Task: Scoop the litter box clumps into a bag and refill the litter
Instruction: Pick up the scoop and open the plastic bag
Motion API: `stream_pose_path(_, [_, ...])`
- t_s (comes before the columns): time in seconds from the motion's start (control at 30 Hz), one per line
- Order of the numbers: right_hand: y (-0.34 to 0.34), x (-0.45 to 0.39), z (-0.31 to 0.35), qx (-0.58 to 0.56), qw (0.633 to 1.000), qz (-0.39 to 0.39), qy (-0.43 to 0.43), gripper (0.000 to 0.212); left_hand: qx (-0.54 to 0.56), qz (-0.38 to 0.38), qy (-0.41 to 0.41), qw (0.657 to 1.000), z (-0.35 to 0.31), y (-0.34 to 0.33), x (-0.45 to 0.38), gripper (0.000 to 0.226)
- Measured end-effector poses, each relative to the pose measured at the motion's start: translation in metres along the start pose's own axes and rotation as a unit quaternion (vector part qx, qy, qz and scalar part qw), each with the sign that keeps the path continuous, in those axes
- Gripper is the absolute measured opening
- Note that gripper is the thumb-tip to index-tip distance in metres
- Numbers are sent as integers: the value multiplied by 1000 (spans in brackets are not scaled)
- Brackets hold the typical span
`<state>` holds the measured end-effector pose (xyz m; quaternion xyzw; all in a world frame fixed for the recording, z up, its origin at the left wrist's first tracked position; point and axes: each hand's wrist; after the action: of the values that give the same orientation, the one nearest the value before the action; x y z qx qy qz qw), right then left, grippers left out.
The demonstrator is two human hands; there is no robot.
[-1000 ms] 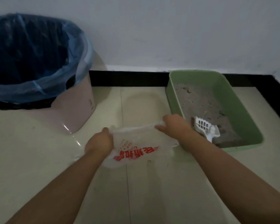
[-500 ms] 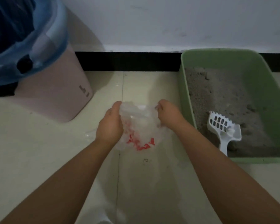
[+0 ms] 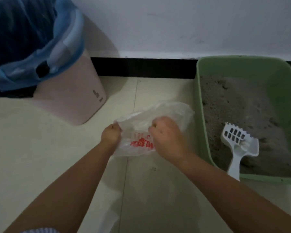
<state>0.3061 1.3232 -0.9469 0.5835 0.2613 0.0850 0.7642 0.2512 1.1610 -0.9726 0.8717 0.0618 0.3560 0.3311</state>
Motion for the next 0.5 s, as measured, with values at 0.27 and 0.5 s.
stream_pose_path(0.27, [-19, 2, -2, -17, 853, 495, -162, 48, 2, -11, 65, 998, -1, 13, 2, 58])
stream_pose_path(0.5, [5, -5, -5, -45, 898, 423, -117, 35, -78, -52, -47, 995, 1, 11, 19, 53])
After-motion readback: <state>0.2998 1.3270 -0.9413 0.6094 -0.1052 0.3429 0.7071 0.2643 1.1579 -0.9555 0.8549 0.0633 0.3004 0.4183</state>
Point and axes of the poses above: each hand's wrist, its own x-axis away from the middle knuckle, its own y-axis out of the back of the hand, z = x × y, and after that the axes turned 11 degrees about y, right-handed
